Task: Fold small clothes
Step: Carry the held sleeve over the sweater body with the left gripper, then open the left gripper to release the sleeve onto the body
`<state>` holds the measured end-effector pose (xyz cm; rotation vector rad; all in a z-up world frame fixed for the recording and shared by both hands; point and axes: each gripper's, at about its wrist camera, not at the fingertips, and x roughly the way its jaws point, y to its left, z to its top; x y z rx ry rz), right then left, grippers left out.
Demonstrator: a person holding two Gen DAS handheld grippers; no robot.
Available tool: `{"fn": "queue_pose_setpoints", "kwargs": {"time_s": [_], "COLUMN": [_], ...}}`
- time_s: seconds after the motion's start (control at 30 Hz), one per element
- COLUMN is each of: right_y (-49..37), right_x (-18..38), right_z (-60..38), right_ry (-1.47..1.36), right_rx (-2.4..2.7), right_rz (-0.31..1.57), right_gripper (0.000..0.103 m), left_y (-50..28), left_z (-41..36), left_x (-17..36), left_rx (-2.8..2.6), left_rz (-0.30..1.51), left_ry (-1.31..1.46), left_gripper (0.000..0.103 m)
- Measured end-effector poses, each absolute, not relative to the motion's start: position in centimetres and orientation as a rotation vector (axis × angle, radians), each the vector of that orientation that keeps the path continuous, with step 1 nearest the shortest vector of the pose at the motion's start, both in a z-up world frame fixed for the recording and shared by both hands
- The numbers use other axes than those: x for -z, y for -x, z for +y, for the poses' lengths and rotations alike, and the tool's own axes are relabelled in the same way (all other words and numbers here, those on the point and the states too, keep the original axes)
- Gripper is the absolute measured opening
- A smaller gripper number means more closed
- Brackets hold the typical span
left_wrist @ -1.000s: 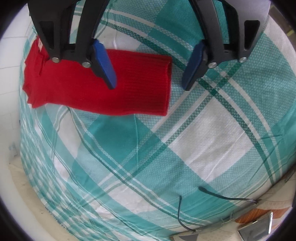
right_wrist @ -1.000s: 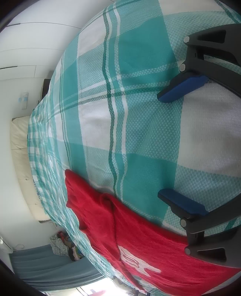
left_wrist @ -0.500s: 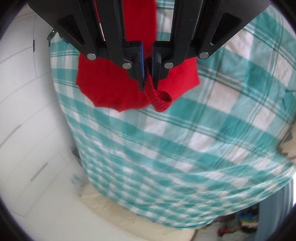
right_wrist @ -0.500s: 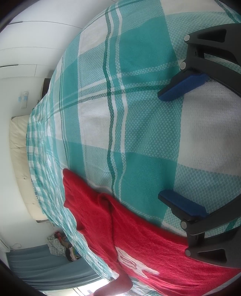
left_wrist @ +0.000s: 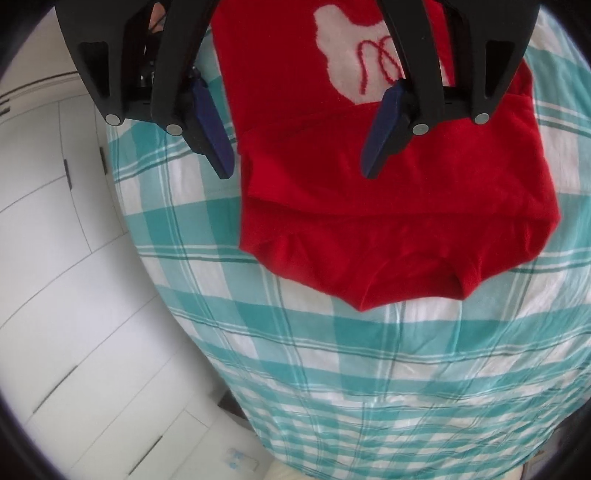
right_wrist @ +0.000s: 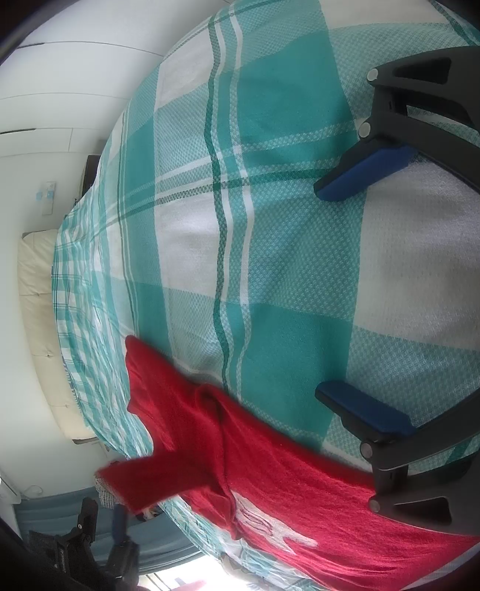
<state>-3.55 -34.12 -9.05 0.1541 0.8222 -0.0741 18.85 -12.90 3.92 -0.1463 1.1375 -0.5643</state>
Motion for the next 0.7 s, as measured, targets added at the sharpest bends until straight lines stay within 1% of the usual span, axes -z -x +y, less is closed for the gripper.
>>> {"fn": "queue_pose_setpoints", "kwargs": {"time_s": [0.1, 0.13, 0.23, 0.27, 0.37, 0.43, 0.57, 0.7], "right_y": [3.6, 3.5, 3.5, 3.5, 3.4, 3.4, 3.3, 3.3], "right_x": [9.1, 9.1, 9.1, 9.1, 9.1, 9.1, 9.2, 9.2], "right_z": [-34.1, -34.1, -33.9, -33.8, -33.6, -33.6, -33.5, -33.5], "right_ry": [-0.154, -0.153, -0.148, -0.145, -0.138, -0.135, -0.129, -0.127], "right_rx": [0.074, 0.074, 0.076, 0.077, 0.081, 0.083, 0.086, 0.087], "right_rz": [0.823, 0.824, 0.829, 0.83, 0.833, 0.834, 0.835, 0.833], "right_gripper": [0.097, 0.098, 0.098, 0.098, 0.099, 0.099, 0.099, 0.099], "left_y": [-18.2, -17.8, -16.7, -16.4, -15.8, -14.7, -12.7, -13.4], "left_z": [-9.6, -7.9, -2.7, -0.8, 4.2, 5.8, 4.1, 1.5], "left_x": [-3.9, -4.3, -5.0, -4.9, -3.2, -1.2, 3.4, 5.9], "left_rx": [0.501, 0.464, 0.328, 0.284, 0.227, 0.236, 0.309, 0.24], "left_rz": [1.11, 1.084, 0.997, 0.98, 0.994, 1.001, 1.014, 0.939], "left_ry": [0.17, 0.152, 0.042, 0.01, -0.052, -0.112, -0.272, -0.354], "left_gripper": [0.073, 0.076, 0.091, 0.092, 0.092, 0.091, 0.084, 0.078]}}
